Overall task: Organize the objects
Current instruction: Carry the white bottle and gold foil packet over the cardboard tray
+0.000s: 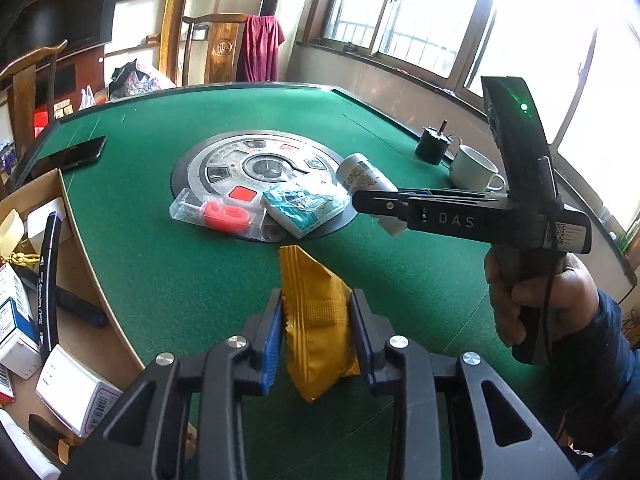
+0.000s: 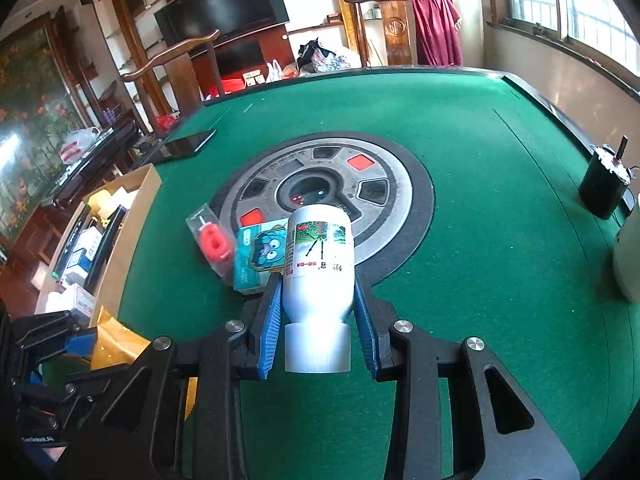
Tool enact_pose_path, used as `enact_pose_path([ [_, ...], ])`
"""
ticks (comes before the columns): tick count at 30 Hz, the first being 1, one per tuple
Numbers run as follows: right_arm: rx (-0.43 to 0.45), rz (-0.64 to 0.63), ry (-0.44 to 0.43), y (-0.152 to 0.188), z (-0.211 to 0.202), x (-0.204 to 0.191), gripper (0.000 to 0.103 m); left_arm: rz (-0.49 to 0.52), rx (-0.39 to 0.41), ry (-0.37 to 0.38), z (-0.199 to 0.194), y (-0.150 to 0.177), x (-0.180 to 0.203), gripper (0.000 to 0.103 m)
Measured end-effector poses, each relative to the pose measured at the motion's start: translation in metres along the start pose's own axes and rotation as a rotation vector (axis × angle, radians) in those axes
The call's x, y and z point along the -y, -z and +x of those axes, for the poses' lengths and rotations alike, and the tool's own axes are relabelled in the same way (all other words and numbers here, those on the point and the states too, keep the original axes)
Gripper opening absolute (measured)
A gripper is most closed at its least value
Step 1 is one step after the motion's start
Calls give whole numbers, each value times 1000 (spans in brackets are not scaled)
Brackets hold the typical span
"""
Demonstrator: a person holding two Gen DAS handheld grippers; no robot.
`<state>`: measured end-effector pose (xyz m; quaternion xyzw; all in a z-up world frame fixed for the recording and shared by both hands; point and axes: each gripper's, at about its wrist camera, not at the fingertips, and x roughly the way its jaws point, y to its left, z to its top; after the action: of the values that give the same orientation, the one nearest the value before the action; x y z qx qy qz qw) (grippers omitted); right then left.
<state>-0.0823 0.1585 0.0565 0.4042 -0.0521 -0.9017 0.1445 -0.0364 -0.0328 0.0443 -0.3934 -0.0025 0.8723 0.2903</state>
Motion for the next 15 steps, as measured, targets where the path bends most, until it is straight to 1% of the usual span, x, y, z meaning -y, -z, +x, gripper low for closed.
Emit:
enact_pose_path([
  [2, -3, -1, -5, 1, 0, -2, 34, 19, -17, 18, 4, 0, 5, 32],
  [4, -6, -5, -7, 2, 1, -4, 34, 38, -26, 8, 8, 3, 10, 32],
  [7, -5, -8, -10, 3, 1, -5, 34, 49, -13, 6, 8, 4, 14, 30],
  [9, -3, -11, -14, 3, 1, -6, 34, 36, 15, -13, 4, 4, 12, 29],
  [12, 1, -12, -20, 3, 0, -7, 34, 7, 50, -16, -3, 0, 6, 29],
  [15, 6, -8, -24, 3, -1, -8, 34, -15, 99, -45, -13, -3, 1, 29],
])
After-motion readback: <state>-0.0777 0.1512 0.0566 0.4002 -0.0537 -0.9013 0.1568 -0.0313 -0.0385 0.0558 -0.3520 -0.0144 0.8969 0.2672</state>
